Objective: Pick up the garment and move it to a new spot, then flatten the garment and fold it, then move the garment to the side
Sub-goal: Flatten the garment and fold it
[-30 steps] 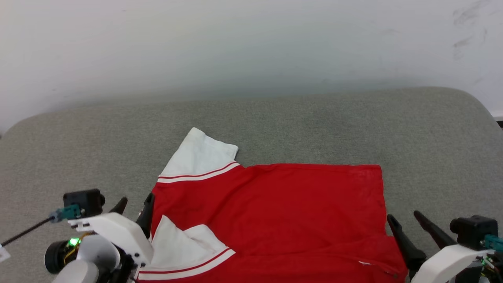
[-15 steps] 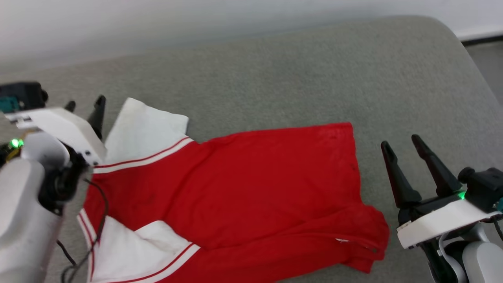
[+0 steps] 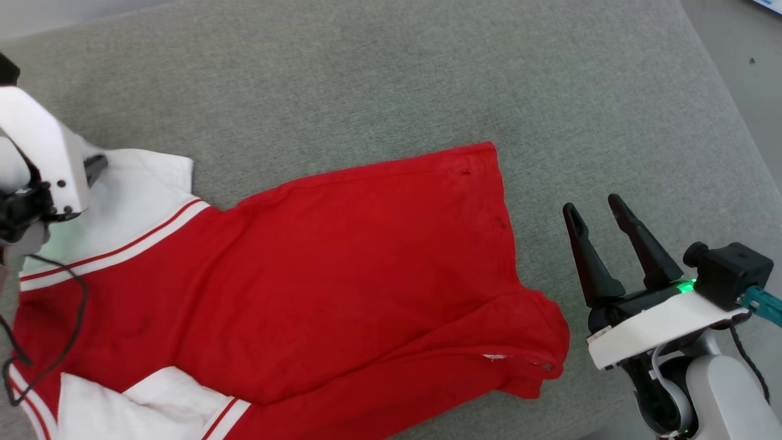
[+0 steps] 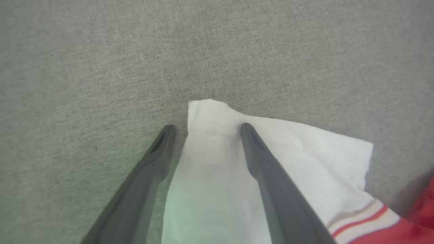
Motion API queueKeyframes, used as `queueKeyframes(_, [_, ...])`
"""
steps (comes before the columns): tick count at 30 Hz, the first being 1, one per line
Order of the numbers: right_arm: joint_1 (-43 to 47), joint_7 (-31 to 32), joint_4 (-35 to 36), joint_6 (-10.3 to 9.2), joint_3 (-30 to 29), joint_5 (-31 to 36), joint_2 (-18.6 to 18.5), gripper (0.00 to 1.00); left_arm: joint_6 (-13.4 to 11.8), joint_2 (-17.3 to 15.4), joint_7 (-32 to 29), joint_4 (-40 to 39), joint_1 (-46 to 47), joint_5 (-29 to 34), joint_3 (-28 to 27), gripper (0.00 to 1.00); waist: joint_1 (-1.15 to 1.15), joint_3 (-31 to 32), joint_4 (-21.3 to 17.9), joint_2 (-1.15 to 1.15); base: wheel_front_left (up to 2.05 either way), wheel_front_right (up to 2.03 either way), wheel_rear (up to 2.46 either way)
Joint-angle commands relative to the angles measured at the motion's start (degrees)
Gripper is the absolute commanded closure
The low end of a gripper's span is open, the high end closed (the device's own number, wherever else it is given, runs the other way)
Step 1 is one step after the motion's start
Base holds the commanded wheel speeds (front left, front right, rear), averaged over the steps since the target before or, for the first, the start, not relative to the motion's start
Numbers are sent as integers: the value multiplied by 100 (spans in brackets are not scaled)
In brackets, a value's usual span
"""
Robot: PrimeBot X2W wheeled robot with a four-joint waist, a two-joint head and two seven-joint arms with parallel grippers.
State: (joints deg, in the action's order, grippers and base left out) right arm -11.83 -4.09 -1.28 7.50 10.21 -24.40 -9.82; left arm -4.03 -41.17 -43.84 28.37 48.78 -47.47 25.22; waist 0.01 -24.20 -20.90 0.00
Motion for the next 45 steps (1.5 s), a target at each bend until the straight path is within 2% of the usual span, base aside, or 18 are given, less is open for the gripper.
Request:
queueKeyframes(1, [-79,-29,-24,-2,16,-21,38,0,-14,-41,-103,37,25,-37,23,0,-1,-80,-86,0,0,0,0])
queueKeyframes(4, [-99,-46,-134,-2,14,-88,64,0,-109,-114,-776,188,-175,-135,189,0,-1,-113,-138,0,0,0,0])
queueKeyframes(5, [-116,-61,-151,-2,13,-134,75,0,-142,-115,-922,192,-229,-169,212,8,-1,-129,-148,0,0,0,0])
queueKeyframes(6, [-128,-34,-178,-2,22,-175,86,0,-183,-102,-1000,190,-274,-204,218,53,-1,-145,-154,0,0,0,0])
queueKeyframes(7, [-136,-8,-201,-2,24,-223,81,0,-221,-67,-1074,193,-343,-254,230,79,-1,-160,-157,0,0,0,0])
queueKeyframes(8, [-158,2,-217,-2,21,-294,81,0,-244,-22,-1105,187,-407,-285,236,100,-1,-172,-155,0,0,0,0])
queueKeyframes(9, [-178,68,-255,-2,19,-363,71,0,-265,27,-1026,164,-437,-303,210,100,-1,-182,-149,0,0,0,0])
queueKeyframes(10, [-335,282,-376,-2,-17,-583,-48,0,-329,147,-572,115,-403,-241,114,100,-1,-166,-87,0,0,0,0])
queueKeyframes(12, [-505,490,-524,-2,-46,-763,-136,0,-361,219,-272,163,-357,-155,92,100,-1,-119,-17,0,0,0,0])
queueKeyframes(16, [-994,1379,-1091,-2,-100,-1244,-384,0,-382,471,303,205,-131,-26,67,100,-1,-6,249,0,0,0,0])
queueKeyframes(23, [-1961,3160,-1998,-1,63,-1816,-914,0,-120,1038,1073,95,318,145,190,100,-1,91,1020,0,0,0,0])
queueKeyframes(27, [-2430,3685,-2381,-2,111,-1820,-1141,0,55,1328,1445,-29,470,235,312,100,-1,63,1451,0,0,0,0])
queueKeyframes(34, [-2719,4658,-3308,-1,462,-1787,-1100,0,211,1555,1805,-215,408,273,420,100,-1,21,1883,0,0,0,0])
queueKeyframes(36, [-2661,5009,-3553,0,567,-1779,-1020,70,234,1528,1849,-225,315,251,415,100,-1,36,1933,0,0,0,0])
queueKeyframes(37, [-2638,5103,-3619,0,596,-1785,-981,100,226,1518,1870,-225,279,248,411,100,-1,45,1950,0,0,0,0])
queueKeyframes(40, [-2741,5081,-3616,6,601,-1725,-1021,100,240,1521,1918,-232,203,203,407,100,-1,90,1985,0,0,0,0])
queueKeyframes(45, [-3028,4572,-3232,-2,446,-1498,-1326,100,257,1478,2114,-274,-20,96,295,100,-1,284,2011,0,0,0,0])
